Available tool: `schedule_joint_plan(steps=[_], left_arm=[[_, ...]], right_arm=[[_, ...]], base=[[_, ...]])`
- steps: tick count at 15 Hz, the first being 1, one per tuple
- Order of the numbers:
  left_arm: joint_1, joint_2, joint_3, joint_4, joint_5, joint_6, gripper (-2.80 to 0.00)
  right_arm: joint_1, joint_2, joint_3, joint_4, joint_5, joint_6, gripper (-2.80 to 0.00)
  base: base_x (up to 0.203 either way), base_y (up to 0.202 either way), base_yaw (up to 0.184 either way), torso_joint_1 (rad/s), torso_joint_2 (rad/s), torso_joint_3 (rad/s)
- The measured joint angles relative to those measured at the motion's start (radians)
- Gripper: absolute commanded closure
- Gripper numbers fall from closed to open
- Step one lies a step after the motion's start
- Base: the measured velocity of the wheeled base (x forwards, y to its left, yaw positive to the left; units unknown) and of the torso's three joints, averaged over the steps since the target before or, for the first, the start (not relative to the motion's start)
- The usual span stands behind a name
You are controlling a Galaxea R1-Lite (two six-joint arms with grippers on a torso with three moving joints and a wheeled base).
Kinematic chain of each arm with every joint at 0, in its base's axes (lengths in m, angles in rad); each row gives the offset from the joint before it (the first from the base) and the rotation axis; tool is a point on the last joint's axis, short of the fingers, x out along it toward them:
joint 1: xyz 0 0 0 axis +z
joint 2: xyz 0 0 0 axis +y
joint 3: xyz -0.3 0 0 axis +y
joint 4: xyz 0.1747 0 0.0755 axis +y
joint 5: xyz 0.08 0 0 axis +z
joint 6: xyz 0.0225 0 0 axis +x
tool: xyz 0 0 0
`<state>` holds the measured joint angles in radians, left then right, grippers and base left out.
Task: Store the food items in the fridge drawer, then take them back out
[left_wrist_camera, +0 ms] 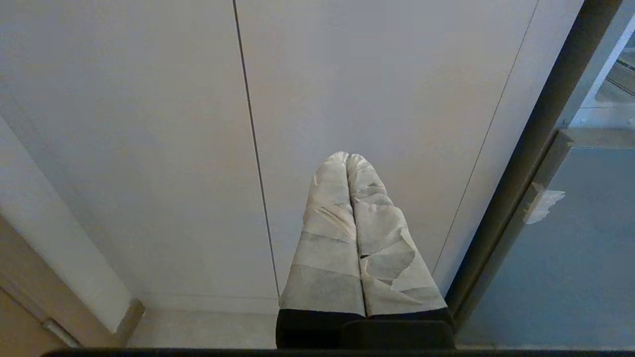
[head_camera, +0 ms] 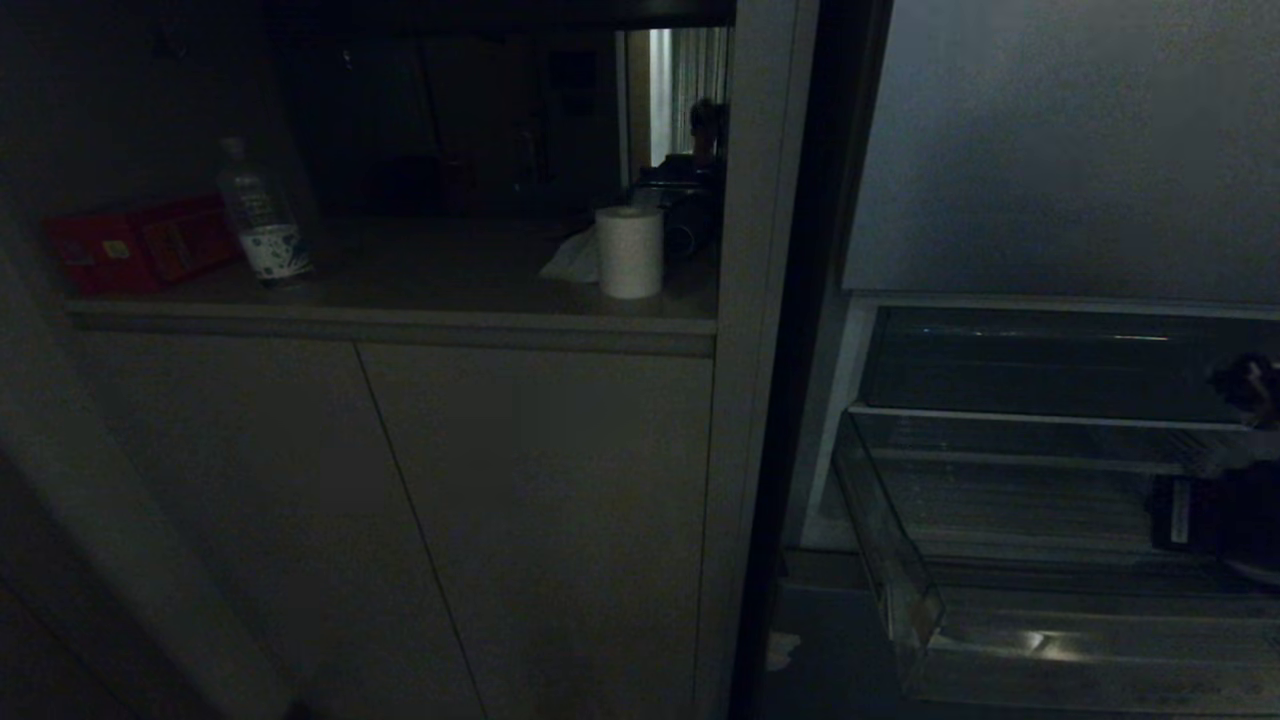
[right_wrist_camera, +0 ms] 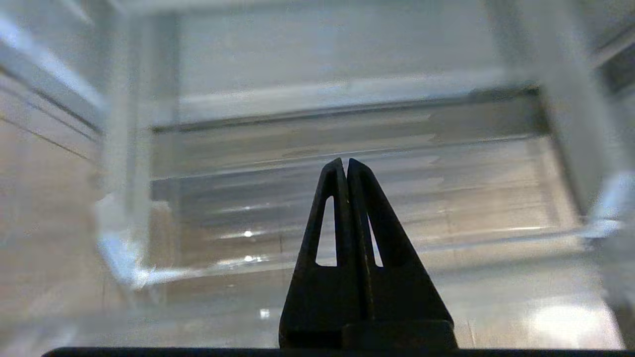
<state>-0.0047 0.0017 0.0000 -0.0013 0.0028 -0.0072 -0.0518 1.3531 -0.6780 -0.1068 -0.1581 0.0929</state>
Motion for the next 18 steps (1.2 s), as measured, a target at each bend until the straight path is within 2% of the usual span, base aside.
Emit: schedule_joint_plan(steps=[4, 8, 10, 14, 18], left_arm=[[0.000, 0.000, 0.000, 0.000, 0.000, 0.000, 0.00], [0.000, 0.000, 0.000, 0.000, 0.000, 0.000, 0.00], [0.000, 0.000, 0.000, 0.000, -0.001, 0.000, 0.00], [0.000, 0.000, 0.000, 0.000, -0.001, 0.001, 0.00], [0.000, 0.000, 0.000, 0.000, -0.001, 0.001, 0.00]], right_arm=[[0.002, -0.369, 0.163, 0.021, 0.021, -0.066, 0.00], [0.004, -0.792, 0.470, 0.039, 0.093, -0.114, 0.00], [0.011, -0.968, 0.581, 0.095, 0.136, -0.126, 0.00], [0.038, -1.254, 0.637, 0.176, 0.181, -0.222, 0.00], [0.047, -1.337, 0.672, 0.113, 0.187, -0.219, 0.00]], base=[[0.000, 0.000, 0.000, 0.000, 0.00, 0.000], [0.000, 0.000, 0.000, 0.000, 0.00, 0.000], [0.000, 0.000, 0.000, 0.000, 0.00, 0.000], [0.000, 0.000, 0.000, 0.000, 0.00, 0.000], [0.000, 0.000, 0.000, 0.000, 0.00, 0.000]])
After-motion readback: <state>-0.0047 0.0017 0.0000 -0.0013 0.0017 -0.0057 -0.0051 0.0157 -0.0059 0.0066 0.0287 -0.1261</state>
